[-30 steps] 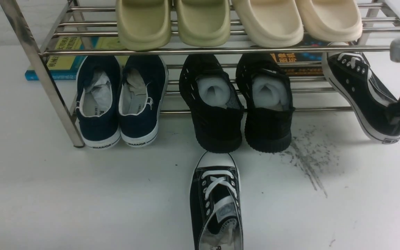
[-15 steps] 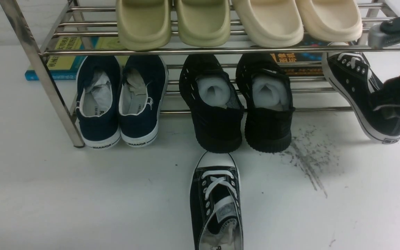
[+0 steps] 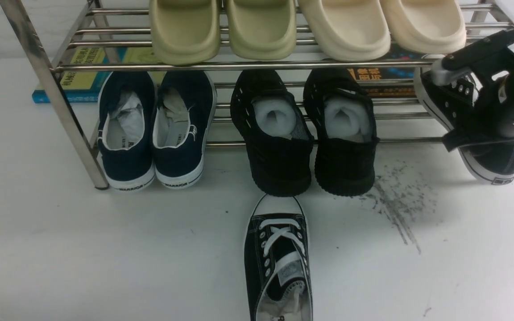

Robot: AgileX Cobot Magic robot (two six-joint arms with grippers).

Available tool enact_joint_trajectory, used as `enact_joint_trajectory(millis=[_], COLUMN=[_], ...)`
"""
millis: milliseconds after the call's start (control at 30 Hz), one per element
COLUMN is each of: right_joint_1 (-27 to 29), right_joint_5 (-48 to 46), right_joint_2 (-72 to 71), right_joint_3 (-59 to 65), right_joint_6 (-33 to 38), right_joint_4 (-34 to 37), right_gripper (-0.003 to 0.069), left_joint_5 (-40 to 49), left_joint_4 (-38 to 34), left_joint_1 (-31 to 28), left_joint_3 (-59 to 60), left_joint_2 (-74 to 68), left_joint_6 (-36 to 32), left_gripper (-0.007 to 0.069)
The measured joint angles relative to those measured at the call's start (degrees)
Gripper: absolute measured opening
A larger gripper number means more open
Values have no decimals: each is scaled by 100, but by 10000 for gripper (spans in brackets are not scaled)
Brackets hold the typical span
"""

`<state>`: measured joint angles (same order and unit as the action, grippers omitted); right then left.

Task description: Take the shoes off the shelf with your hand on the white table.

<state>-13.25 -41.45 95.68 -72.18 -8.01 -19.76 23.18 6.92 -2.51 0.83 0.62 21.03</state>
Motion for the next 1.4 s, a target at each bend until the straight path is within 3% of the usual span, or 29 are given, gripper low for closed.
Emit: enact_joint_trajectory(millis=[233, 333, 433, 600, 667, 967, 1200, 1400], right_joint_1=[0, 0, 0, -19, -49, -671, -796, -810], right_joint_5=[263, 287, 294, 217, 75, -1752, -2882, -2992], right_joint_2=[318, 420, 444, 376, 301, -674, -1465, -2338], right_joint_3=[0, 0, 0, 0, 0, 0, 0, 341], right_joint_6=[0, 0, 0, 0, 0, -351, -655, -710], right_joint_4=[-110, -199, -344, -395, -347, 66, 571, 1412], right_gripper=[431, 398, 305, 29, 6, 1, 1, 5], left_joint_5=[0, 0, 0, 0, 0, 0, 0, 0], left_joint_4=[0, 0, 0, 0, 0, 0, 0, 0], left_joint_1=[0, 0, 0, 0, 0, 0, 0, 0], left_joint_3=[0, 0, 0, 0, 0, 0, 0, 0], left_joint_2=[0, 0, 0, 0, 0, 0, 0, 0], left_joint_6=[0, 0, 0, 0, 0, 0, 0, 0], left_gripper=[242, 242, 242, 242, 242, 242, 242, 242])
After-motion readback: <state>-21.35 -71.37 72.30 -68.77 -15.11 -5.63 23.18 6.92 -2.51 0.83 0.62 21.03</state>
